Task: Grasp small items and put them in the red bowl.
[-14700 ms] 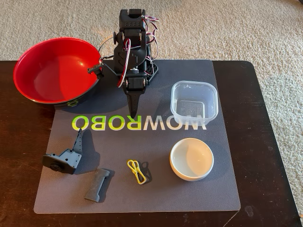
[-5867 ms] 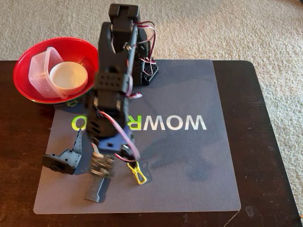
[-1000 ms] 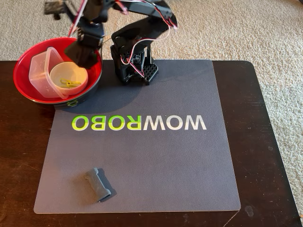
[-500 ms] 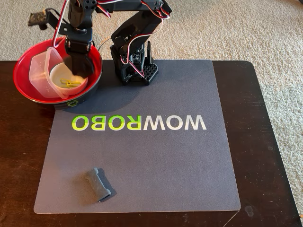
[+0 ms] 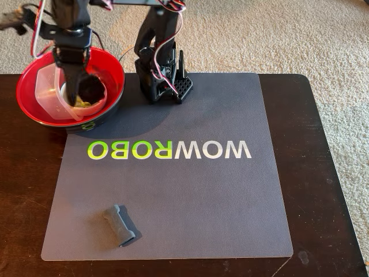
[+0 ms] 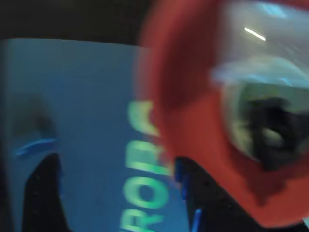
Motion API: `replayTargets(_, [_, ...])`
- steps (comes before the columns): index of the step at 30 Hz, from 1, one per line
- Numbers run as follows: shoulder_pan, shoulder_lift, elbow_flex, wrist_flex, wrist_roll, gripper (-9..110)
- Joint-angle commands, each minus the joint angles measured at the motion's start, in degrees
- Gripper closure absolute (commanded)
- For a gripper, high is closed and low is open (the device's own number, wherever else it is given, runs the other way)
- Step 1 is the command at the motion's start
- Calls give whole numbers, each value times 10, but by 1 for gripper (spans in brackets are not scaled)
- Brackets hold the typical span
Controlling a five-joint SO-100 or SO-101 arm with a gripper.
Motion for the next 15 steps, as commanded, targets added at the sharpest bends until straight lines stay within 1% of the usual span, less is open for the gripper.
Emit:
replayTargets(1, [-98,-85,-153,5,-15,71])
replayTargets(4, [-137,-224,-271,4,0,71])
replayTargets(6, [-156,-323,-337,3,44,71])
replayTargets(8, [-169,-441,-449,3,86,71])
replayTargets(13, [-185,-682,-692,4,265,71])
replayTargets(15, [-192,-782,-810,5,319,71])
